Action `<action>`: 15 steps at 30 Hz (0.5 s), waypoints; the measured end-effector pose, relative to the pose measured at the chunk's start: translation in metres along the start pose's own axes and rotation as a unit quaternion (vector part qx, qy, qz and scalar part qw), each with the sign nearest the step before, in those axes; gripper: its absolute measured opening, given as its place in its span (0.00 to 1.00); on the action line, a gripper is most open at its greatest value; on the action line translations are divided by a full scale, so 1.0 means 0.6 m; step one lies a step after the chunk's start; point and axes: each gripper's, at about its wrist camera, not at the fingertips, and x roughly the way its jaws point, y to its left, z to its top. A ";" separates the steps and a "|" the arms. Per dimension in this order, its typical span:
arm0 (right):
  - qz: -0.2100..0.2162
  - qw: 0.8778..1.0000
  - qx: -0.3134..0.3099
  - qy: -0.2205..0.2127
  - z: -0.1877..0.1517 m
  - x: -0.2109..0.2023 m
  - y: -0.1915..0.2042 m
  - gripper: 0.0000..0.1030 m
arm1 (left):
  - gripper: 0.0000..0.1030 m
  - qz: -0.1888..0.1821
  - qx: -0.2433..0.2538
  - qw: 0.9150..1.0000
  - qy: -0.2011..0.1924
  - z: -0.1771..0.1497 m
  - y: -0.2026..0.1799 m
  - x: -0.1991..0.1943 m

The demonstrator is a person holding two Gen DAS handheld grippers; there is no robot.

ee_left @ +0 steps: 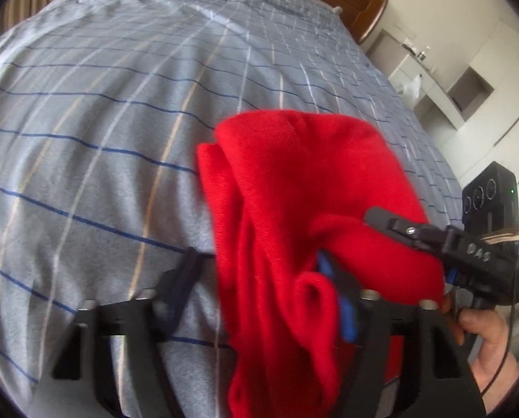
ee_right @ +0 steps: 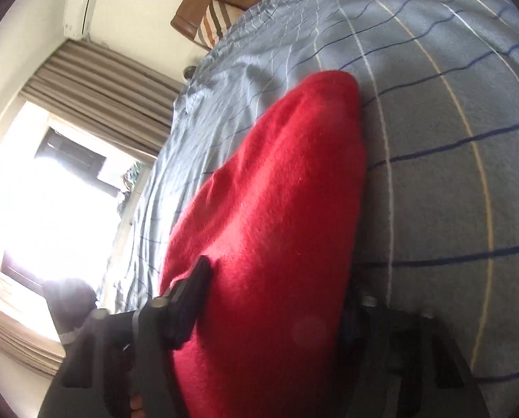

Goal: Fold small clothes

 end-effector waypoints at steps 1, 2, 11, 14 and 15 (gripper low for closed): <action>-0.042 0.998 -0.048 -0.007 -0.007 -0.001 0.028 0.36 | 0.27 -0.011 -0.004 1.000 0.007 0.000 -0.001 0.006; -0.088 0.991 -0.102 -0.016 -0.016 -0.004 0.058 0.33 | 0.26 -0.006 0.001 1.000 -0.003 -0.004 -0.005 0.002; -0.154 0.931 -0.293 -0.150 -0.022 -0.098 0.233 0.28 | 0.21 0.002 0.065 0.992 -0.110 0.036 -0.077 -0.125; -0.130 0.938 -0.279 -0.160 0.028 -0.111 0.248 0.31 | 0.29 0.015 0.071 0.989 -0.125 0.070 -0.079 -0.142; -0.121 0.947 -0.260 -0.143 0.044 -0.111 0.231 0.41 | 0.43 0.032 0.071 0.990 -0.114 0.076 -0.075 -0.130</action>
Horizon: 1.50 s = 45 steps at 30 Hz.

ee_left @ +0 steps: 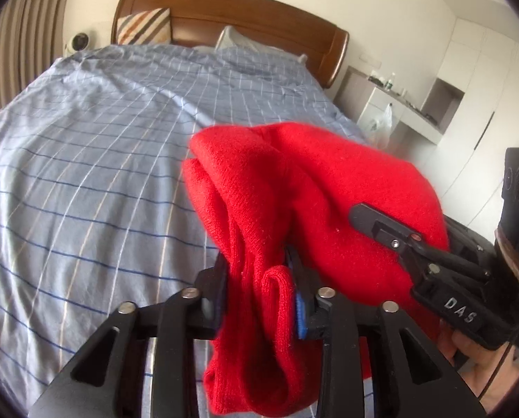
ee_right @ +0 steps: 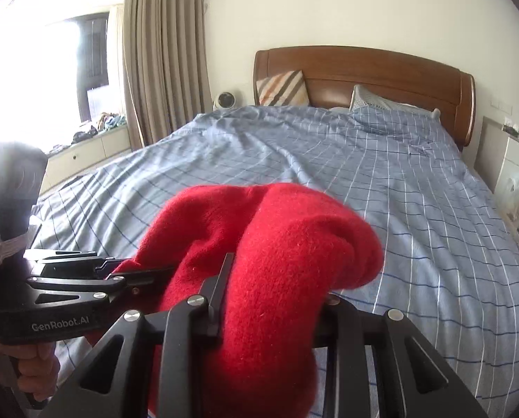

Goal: Fold small clothes

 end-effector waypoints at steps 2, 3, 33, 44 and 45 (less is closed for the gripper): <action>-0.002 0.998 0.044 0.054 -0.018 0.023 -0.038 0.67 | 0.60 0.039 0.012 0.999 0.032 -0.017 0.010 0.026; -0.015 0.996 0.058 0.072 -0.041 0.025 -0.057 0.78 | 0.61 0.058 0.019 0.997 0.042 -0.035 0.014 0.034; -0.127 0.989 0.014 0.078 -0.231 -0.396 0.095 0.99 | 0.99 0.238 0.041 0.970 -0.031 -0.231 -0.168 -0.295; -0.124 0.990 0.019 0.064 -0.216 -0.434 0.126 0.99 | 1.00 0.221 0.050 0.974 -0.021 -0.246 -0.181 -0.334; -0.121 0.990 0.021 0.063 -0.216 -0.436 0.127 0.99 | 1.00 0.223 0.053 0.973 -0.021 -0.246 -0.182 -0.337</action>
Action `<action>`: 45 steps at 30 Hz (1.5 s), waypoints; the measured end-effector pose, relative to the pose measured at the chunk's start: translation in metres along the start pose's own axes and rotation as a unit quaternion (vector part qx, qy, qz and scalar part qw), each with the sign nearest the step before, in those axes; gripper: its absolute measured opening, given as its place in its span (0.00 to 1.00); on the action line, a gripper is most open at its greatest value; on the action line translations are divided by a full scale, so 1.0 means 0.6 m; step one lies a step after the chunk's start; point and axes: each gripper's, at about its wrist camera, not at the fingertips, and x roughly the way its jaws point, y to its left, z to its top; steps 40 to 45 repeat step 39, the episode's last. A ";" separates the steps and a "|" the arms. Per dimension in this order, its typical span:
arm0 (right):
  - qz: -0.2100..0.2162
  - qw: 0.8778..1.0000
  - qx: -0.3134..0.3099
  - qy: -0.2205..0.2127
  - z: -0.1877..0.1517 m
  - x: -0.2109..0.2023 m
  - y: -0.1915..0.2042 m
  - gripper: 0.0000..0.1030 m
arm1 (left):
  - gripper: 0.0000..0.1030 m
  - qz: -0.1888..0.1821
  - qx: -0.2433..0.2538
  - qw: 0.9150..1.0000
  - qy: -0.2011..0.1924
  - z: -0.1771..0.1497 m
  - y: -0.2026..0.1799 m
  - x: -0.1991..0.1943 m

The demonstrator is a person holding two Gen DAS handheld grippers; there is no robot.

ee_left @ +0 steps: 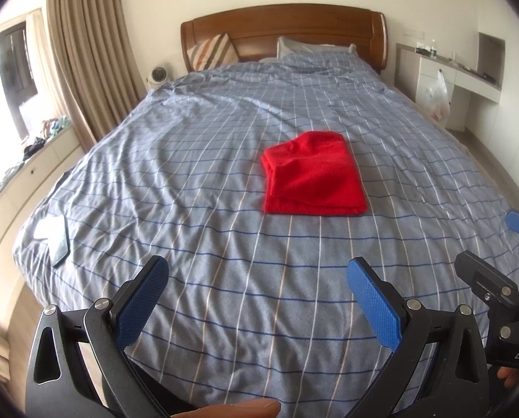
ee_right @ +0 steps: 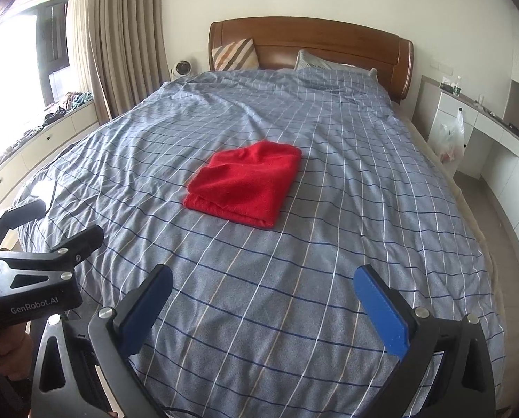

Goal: Fold small clothes

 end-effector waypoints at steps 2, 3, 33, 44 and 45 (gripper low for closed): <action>0.007 1.000 0.005 0.001 -0.001 -0.005 0.000 0.99 | 1.00 0.006 0.002 1.000 -0.005 0.000 0.001 -0.008; 0.007 1.000 0.006 0.000 -0.001 -0.008 0.001 0.99 | 1.00 0.007 0.002 1.000 -0.008 0.000 0.001 -0.011; -0.023 1.000 -0.001 -0.006 0.010 -0.028 0.017 0.99 | 1.00 0.001 -0.008 1.000 -0.015 0.004 0.009 -0.019; -0.020 1.000 0.001 -0.004 0.010 -0.027 0.015 0.99 | 1.00 0.000 -0.009 1.000 -0.018 0.002 0.003 -0.022; -0.020 1.000 0.001 -0.004 0.010 -0.027 0.015 0.99 | 1.00 0.000 -0.009 1.000 -0.018 0.002 0.003 -0.022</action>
